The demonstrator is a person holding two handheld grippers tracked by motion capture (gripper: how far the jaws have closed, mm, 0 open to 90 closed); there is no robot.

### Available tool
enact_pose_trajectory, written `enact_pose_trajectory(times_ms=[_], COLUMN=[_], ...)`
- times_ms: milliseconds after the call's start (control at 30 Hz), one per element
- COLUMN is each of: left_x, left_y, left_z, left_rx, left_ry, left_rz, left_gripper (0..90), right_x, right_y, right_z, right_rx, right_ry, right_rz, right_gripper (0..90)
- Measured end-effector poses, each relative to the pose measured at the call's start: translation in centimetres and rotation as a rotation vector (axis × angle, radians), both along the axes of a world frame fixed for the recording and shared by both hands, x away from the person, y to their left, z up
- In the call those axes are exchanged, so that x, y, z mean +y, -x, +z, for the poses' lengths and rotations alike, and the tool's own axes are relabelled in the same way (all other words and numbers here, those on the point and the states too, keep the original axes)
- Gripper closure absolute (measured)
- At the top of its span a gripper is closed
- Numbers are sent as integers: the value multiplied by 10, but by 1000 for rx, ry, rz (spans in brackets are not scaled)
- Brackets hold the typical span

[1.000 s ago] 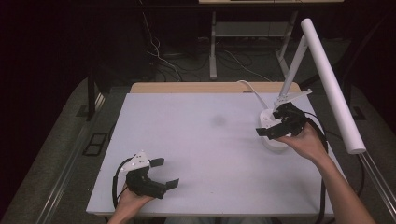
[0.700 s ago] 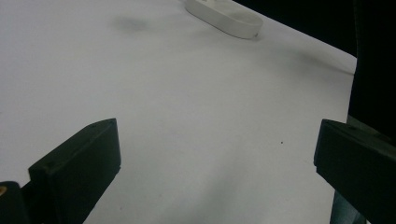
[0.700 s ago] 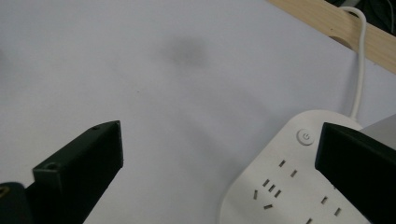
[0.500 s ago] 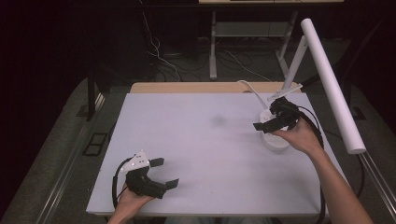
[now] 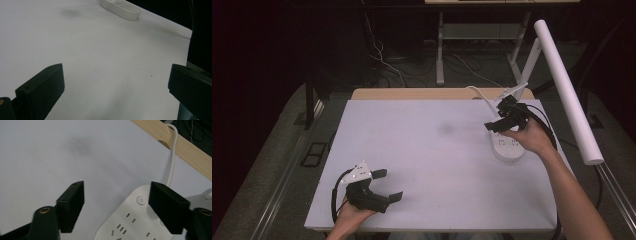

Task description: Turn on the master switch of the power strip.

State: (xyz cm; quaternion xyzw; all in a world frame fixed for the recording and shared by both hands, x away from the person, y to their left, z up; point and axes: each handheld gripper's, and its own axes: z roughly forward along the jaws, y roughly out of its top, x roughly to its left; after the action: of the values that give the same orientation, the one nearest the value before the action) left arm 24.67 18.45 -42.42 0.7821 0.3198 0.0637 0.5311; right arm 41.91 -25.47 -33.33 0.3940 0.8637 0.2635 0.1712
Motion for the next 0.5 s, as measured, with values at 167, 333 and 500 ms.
enact_pose_trajectory(times_ms=[167,333,500], left_x=[0,-1,0], left_y=[0,0,0], left_z=[0,0,0], left_rx=[-1,0,0], left_ry=[0,-2,-2], left_rz=[-1,-2,-4], left_gripper=[0,0,0], right_x=[-1,-2,2], right_y=[-6,-14,-21], right_z=[-2,-7,-15], right_rx=[-2,0,-8], right_ry=[22,61,98], right_rz=[-28,-38,-52], right_gripper=[435,552,635])
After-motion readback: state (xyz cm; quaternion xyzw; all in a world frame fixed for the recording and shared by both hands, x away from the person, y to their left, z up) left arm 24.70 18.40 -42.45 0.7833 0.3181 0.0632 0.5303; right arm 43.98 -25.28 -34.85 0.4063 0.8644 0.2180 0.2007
